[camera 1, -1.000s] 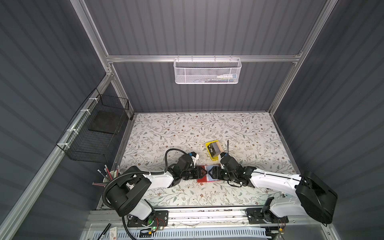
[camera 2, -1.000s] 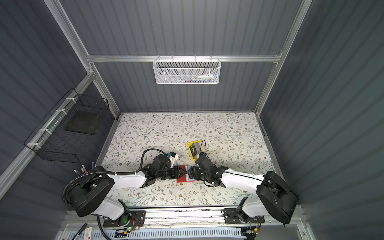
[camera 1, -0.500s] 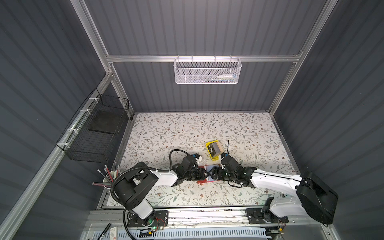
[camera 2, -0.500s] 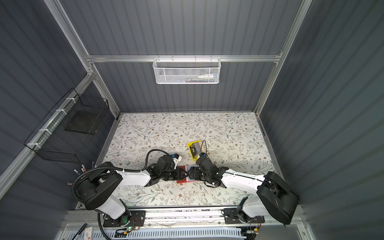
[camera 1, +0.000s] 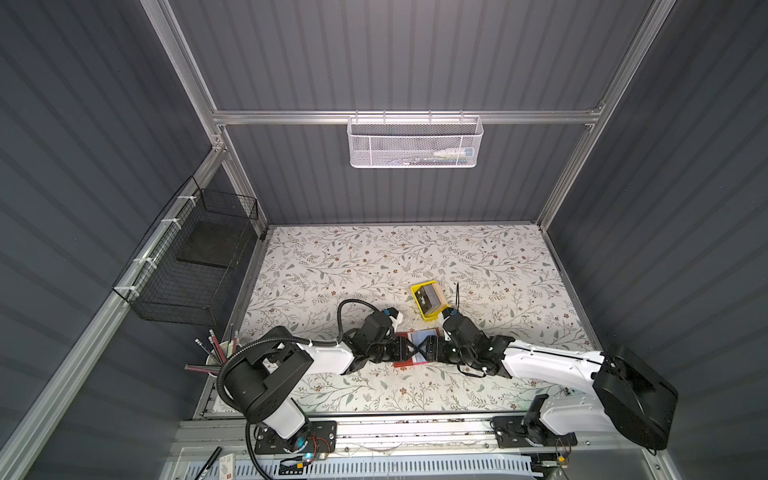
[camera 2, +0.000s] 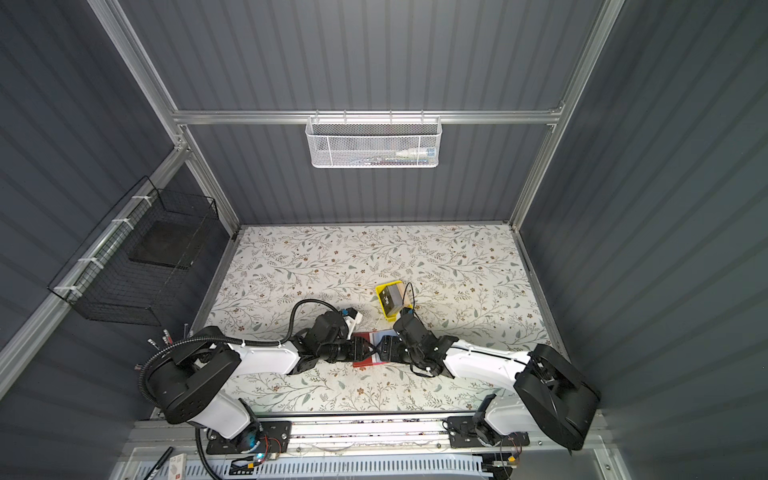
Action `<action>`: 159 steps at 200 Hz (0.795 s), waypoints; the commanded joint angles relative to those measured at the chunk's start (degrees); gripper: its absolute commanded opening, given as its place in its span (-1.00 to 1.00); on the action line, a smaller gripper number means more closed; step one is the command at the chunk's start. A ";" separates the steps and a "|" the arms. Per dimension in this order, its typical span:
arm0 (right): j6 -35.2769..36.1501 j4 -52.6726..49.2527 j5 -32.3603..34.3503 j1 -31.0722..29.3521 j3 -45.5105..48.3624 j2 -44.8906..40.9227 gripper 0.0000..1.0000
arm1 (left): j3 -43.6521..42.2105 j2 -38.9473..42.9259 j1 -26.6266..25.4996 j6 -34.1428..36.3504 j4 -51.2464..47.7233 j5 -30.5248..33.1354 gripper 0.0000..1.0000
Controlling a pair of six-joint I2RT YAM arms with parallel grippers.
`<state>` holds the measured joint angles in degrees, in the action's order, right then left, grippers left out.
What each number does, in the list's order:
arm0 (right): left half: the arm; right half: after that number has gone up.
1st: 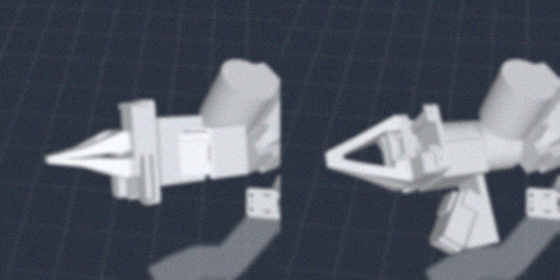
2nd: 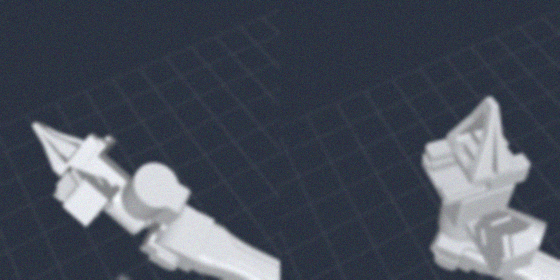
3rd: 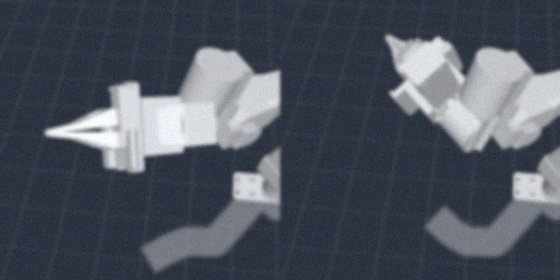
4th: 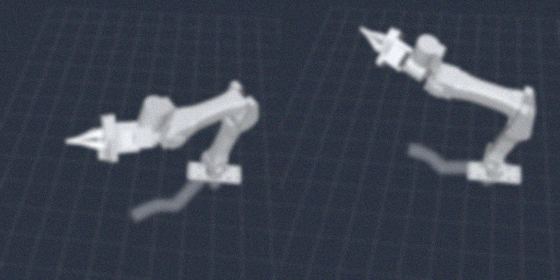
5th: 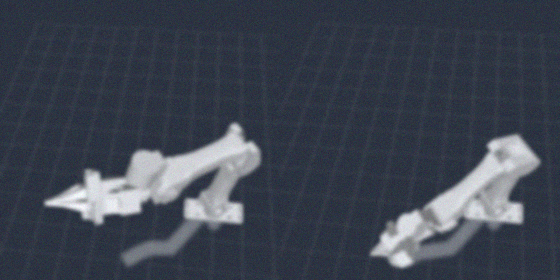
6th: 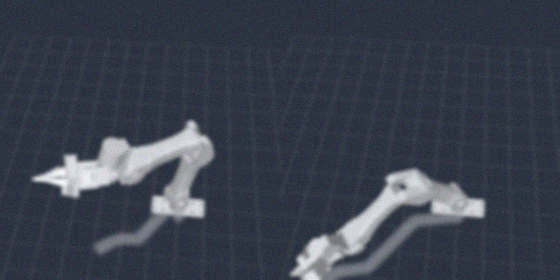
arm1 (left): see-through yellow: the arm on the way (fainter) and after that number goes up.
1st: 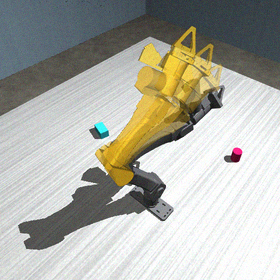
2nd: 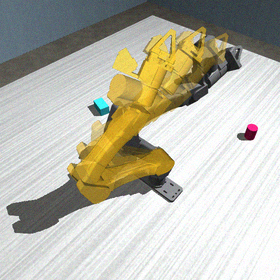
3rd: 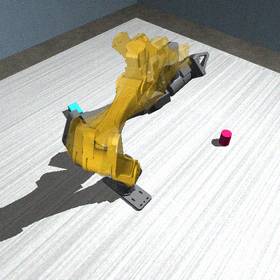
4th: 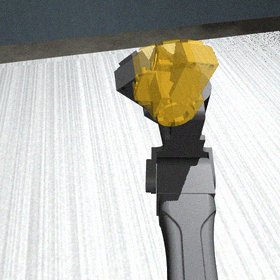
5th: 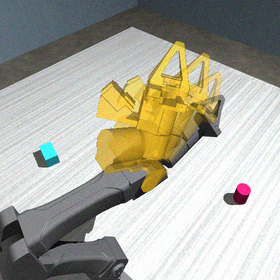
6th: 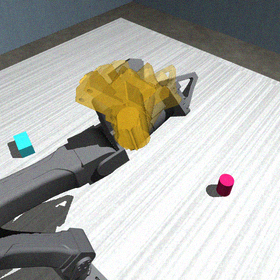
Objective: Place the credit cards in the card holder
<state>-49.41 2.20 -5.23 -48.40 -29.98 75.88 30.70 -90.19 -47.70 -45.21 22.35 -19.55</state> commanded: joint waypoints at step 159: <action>-0.72 6.35 -4.94 -0.11 3.13 1.12 0.65 | -0.11 -1.22 0.45 2.00 -8.07 3.06 -0.22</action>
<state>-50.13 7.14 -8.58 -48.40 -28.45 77.93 31.51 -89.12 -47.53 -43.29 16.49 -17.93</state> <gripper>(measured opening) 0.822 0.390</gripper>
